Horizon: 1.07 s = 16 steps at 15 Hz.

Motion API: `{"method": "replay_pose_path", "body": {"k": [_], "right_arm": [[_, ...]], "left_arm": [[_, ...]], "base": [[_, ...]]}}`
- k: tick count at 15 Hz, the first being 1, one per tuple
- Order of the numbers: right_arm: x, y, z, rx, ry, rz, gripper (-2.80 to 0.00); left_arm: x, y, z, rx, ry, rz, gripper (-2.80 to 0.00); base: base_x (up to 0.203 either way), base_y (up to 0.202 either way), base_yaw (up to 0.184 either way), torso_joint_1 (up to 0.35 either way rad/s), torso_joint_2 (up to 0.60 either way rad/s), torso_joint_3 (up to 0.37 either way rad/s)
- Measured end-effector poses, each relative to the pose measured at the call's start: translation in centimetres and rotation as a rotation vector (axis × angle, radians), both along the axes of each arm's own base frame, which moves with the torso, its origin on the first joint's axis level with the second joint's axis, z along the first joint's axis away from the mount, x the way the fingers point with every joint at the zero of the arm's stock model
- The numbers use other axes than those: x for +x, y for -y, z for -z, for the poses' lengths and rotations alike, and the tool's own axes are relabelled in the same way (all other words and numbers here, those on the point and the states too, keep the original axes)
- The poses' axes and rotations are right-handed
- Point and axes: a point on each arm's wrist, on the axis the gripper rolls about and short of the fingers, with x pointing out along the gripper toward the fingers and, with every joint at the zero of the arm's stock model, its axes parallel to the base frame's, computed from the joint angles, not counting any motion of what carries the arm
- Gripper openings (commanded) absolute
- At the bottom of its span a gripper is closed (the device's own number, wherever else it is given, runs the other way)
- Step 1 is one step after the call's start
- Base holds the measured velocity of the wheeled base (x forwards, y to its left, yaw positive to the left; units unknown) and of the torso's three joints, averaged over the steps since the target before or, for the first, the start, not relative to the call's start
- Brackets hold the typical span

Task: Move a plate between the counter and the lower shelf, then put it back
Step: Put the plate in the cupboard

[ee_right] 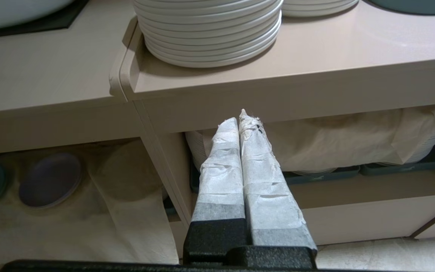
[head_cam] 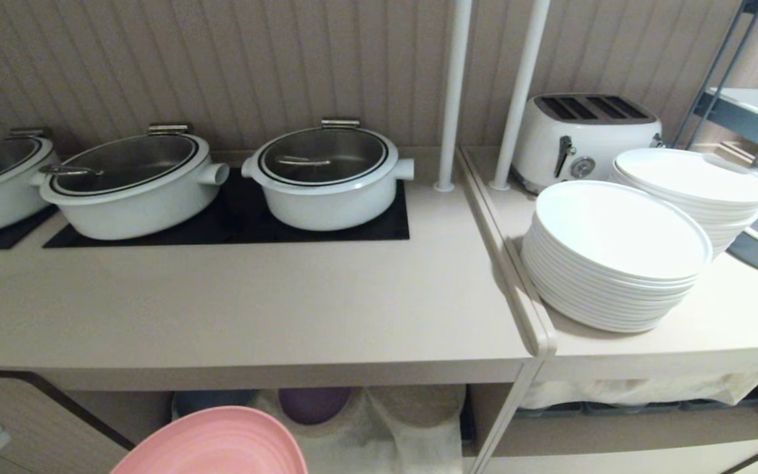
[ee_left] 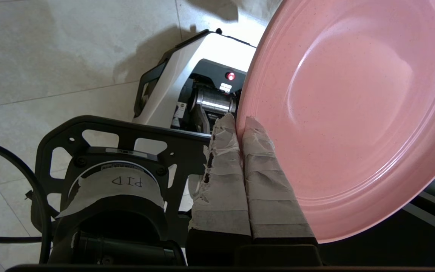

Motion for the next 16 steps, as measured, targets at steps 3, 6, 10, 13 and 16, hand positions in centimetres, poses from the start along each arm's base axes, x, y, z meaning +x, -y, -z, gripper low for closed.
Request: {"method": "replay_pose_path", "body": {"k": [3,6,10,13,16], "right_arm": [[0.00,0.00,0.01,0.000,-0.001,0.000,-2.80],[0.00,0.00,0.00,0.000,0.000,0.000,-2.80],[0.00,0.00,0.00,0.000,0.000,0.000,-2.80],[0.00,0.00,0.00,0.000,0.000,0.000,-2.80],[0.00,0.00,0.00,0.000,0.000,0.000,-2.80]], "left_arm": [[0.01,0.00,-0.04,-0.001,0.001,0.000,-2.80],[0.01,0.00,-0.04,0.000,0.002,-0.001,-2.80],[0.03,0.00,-0.07,0.000,0.003,-0.001,-2.80],[0.07,0.01,-0.11,-0.001,0.006,0.000,-2.80],[0.05,0.01,-0.05,-0.002,0.002,0.000,-2.80]], "base": [[0.000,0.000,0.000,-0.147,0.31,0.155],[0.000,0.000,0.000,-0.149,0.31,0.160],[0.000,0.000,0.000,-0.158,0.33,0.170],[0.000,0.000,0.000,-0.156,0.33,0.181],[0.000,0.000,0.000,-0.169,0.36,0.191]]}}
